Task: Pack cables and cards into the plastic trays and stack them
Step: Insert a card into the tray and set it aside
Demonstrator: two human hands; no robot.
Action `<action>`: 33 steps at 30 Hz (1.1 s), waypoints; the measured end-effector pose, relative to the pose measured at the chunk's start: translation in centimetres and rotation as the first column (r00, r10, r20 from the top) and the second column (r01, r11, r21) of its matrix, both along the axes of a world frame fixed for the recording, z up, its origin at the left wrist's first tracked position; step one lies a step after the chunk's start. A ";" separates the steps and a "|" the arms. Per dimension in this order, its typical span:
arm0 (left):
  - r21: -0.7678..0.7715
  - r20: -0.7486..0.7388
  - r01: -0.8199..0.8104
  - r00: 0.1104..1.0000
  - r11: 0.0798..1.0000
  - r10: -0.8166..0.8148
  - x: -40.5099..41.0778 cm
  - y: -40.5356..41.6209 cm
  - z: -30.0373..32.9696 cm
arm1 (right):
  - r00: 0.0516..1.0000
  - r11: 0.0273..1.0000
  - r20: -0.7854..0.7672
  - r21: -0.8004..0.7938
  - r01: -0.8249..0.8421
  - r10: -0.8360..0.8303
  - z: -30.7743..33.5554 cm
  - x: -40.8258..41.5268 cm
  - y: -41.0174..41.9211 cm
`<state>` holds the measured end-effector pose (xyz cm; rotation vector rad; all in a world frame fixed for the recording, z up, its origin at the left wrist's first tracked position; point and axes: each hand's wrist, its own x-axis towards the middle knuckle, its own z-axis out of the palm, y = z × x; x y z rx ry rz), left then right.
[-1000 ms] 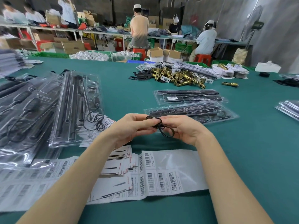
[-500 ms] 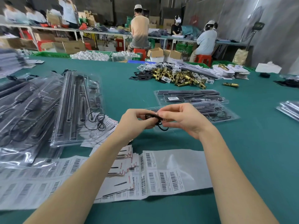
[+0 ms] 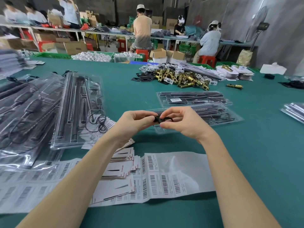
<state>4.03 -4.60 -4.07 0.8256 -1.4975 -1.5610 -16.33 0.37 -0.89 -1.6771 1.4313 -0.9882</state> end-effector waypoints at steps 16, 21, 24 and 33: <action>-0.698 0.509 0.091 0.761 0.710 0.403 -0.2 0.2 1.2 | 0.976 0.975 -0.166 -0.190 0.112 -0.144 -1.0 0.8 -1.0; -0.654 0.491 -0.031 0.742 0.756 0.456 0.5 -0.2 0.2 | 0.895 0.993 -0.432 -0.063 0.097 -0.115 -1.1 -1.0 -0.6; -0.514 0.449 -0.129 0.802 0.848 0.393 1.1 -0.9 0.3 | 0.866 0.998 -0.497 -0.023 0.050 -0.055 -1.1 -1.0 -0.5; -0.171 0.164 -0.155 0.969 0.973 0.183 1.3 -0.3 1.2 | 0.774 0.991 -0.625 -0.133 0.022 -0.101 -2.5 0.6 -1.4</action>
